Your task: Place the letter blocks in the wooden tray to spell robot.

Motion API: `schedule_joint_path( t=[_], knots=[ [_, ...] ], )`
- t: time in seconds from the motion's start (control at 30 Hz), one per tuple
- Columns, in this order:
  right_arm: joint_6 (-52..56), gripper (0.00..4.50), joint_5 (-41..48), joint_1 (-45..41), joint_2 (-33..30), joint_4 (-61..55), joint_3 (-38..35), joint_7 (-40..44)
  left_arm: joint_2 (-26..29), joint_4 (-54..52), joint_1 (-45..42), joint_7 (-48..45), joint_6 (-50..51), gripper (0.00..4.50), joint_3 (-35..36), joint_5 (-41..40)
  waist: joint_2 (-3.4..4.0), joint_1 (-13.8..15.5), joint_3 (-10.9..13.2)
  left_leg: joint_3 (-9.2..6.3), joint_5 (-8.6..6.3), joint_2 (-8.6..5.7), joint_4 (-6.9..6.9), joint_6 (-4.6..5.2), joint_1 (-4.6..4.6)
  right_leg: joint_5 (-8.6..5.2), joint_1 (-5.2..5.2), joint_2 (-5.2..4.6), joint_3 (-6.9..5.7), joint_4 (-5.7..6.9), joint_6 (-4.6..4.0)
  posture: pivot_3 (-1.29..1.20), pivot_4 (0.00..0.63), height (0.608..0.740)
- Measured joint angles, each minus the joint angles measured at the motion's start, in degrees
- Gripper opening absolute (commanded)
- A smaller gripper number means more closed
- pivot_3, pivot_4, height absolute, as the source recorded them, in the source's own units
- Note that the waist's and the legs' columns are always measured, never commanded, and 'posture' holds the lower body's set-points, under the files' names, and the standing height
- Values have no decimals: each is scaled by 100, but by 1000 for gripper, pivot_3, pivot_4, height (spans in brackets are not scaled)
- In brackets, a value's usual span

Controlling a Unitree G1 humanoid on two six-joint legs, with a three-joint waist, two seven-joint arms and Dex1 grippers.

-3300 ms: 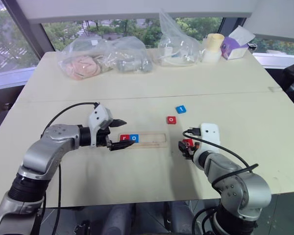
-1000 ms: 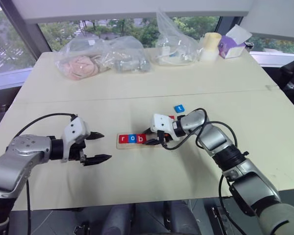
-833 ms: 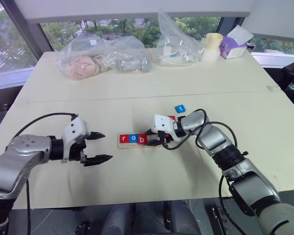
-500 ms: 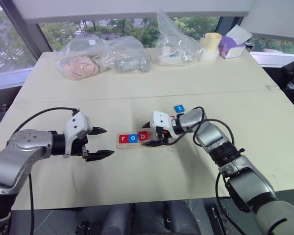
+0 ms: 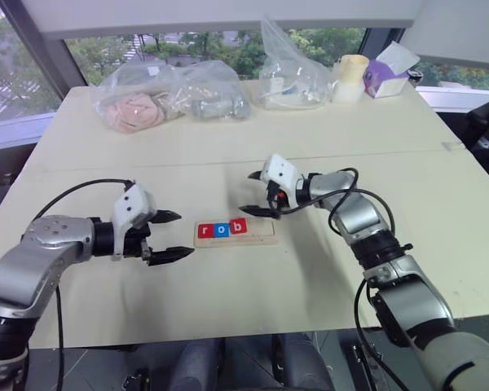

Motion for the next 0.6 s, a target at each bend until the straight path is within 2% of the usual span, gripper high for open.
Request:
schedule_joint_path(
  t=[0.23,0.6],
  knots=[
    [-521,4487,-304,-12,201,670,129,-209,10,-6,-148,-10,89,4500,2,-88,0,-11,0,4,1,-1,0,0,1,2,0,3,2,2,2,0,150,740],
    [-593,4487,-356,47,266,452,188,89,10,39,19,-5,-57,4500,2,-46,0,-9,0,2,1,0,0,0,4,2,1,5,6,3,3,0,150,740]
  ],
)
